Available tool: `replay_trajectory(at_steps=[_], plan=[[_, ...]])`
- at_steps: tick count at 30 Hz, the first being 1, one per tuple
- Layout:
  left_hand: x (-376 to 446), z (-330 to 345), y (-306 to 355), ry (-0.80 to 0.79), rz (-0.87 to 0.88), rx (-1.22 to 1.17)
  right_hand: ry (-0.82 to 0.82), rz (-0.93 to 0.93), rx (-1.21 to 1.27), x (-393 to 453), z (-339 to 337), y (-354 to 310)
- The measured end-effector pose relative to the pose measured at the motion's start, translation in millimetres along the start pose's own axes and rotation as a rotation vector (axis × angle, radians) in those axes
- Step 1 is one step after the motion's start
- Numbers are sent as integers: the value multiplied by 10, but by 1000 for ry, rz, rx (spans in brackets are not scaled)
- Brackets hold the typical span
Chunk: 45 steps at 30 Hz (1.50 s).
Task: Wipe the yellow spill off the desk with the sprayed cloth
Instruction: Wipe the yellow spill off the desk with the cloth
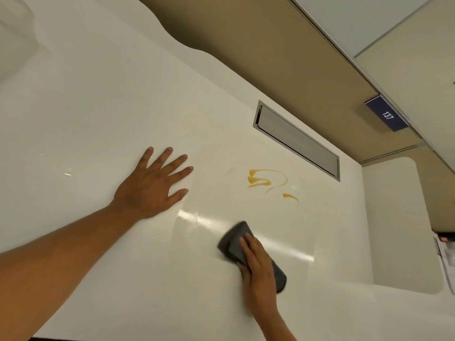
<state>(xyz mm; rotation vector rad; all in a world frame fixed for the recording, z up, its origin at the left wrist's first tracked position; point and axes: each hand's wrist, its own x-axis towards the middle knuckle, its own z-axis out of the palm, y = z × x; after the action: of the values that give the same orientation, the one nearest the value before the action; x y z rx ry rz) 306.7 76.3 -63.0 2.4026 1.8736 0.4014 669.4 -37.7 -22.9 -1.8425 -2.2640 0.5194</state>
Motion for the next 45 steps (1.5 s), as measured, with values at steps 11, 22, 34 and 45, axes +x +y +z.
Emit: replay_trajectory(at_steps=[11, 22, 34, 45], plan=[[15, -63, 8, -7, -5, 0, 324, 582, 1, 1466, -555, 911], [16, -66, 21, -24, -10, 3, 74, 18, 26, 626, -150, 185], [24, -70, 23, -20, -6, 30, 240, 256, 4, 2023, -305, 350], [21, -67, 29, -9, -4, 25, 15, -11, 18, 691, -310, 522]])
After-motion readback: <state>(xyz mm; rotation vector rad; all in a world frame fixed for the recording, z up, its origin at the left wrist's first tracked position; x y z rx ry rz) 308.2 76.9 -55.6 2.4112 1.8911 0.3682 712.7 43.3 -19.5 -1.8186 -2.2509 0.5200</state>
